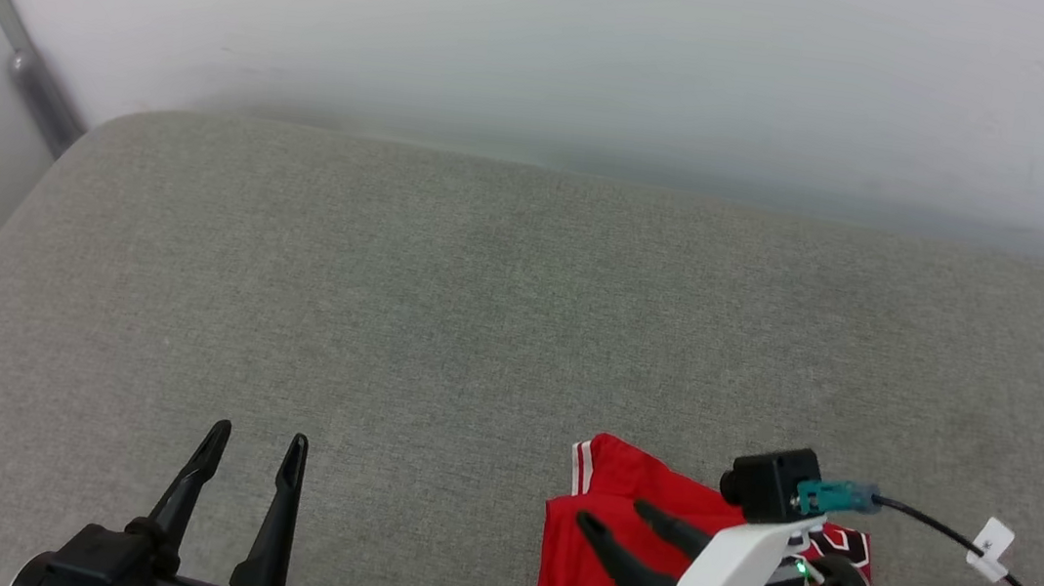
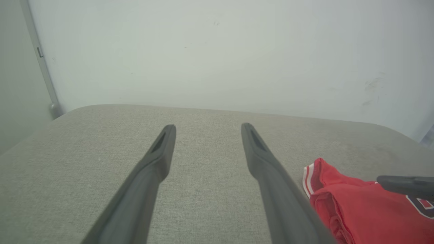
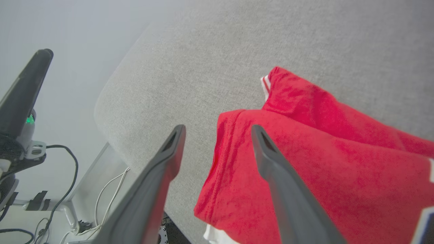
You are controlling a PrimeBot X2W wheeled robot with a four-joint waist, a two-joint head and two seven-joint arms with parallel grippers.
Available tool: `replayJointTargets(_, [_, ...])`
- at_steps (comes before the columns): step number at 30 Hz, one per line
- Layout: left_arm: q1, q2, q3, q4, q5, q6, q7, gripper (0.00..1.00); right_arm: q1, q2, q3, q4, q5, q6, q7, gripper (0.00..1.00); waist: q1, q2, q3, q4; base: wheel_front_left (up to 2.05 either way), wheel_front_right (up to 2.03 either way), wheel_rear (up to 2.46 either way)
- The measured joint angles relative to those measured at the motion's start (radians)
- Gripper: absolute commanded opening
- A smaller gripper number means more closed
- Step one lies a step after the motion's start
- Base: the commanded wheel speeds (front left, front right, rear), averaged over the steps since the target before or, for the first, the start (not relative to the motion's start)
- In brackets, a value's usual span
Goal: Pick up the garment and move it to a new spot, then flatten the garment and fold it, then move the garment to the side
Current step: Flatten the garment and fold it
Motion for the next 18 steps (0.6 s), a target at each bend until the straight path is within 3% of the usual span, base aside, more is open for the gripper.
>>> replayJointTargets(4, [0.003, 0.0, 0.005, -0.004, 0.0, 0.0, 0.0, 1.0, -0.059, -0.007, -0.029, -0.031, -0.134, 0.0, -0.039, 1.0, 0.0, 0.0, -0.009, -0.022, 0.0, 0.0, 0.0])
replayJointTargets(9, [0.002, -0.001, 0.008, -0.011, -0.005, 0.0, 0.0, 1.0, -0.139, -0.123, -0.085, -0.052, -0.302, 0.0, -0.166, 1.0, 0.0, 0.0, -0.01, -0.056, 0.0, 0.0, 0.0])
replayJointTargets(15, [-0.001, -0.005, 0.012, -0.013, -0.008, 0.0, 0.0, 1.0, -0.153, -0.231, -0.208, -0.067, -0.43, 0.0, -0.33, 1.0, 0.0, 0.0, -0.008, -0.099, 0.0, 0.0, 0.0])
replayJointTargets(18, [-0.01, -0.007, 0.001, -0.012, -0.008, 0.0, 0.0, 1.0, -0.12, -0.234, -0.288, -0.088, -0.438, 0.0, -0.415, 1.0, 0.0, 0.0, 0.0, -0.11, 0.0, 0.0, 0.0])
